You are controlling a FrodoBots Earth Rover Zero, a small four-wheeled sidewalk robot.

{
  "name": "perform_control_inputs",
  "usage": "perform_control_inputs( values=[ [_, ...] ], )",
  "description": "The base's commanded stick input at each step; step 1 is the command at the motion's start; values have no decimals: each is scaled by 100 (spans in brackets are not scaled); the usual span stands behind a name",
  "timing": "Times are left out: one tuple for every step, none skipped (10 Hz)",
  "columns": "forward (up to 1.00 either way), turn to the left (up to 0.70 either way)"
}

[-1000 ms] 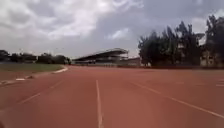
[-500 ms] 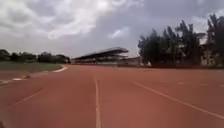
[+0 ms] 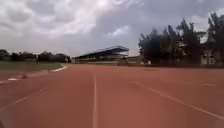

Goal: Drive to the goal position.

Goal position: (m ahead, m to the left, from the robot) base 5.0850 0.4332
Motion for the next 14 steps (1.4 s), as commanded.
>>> perform_control_inputs(
  values=[
    [45, 0],
    [45, 0],
    [45, 0],
    [45, 0],
    [45, 0],
    [45, 0],
    [45, 0],
    [45, 0],
    [45, 0],
    [45, 0],
    [45, 0],
    [45, 0],
    [45, 0],
    [45, 0]
  ],
)
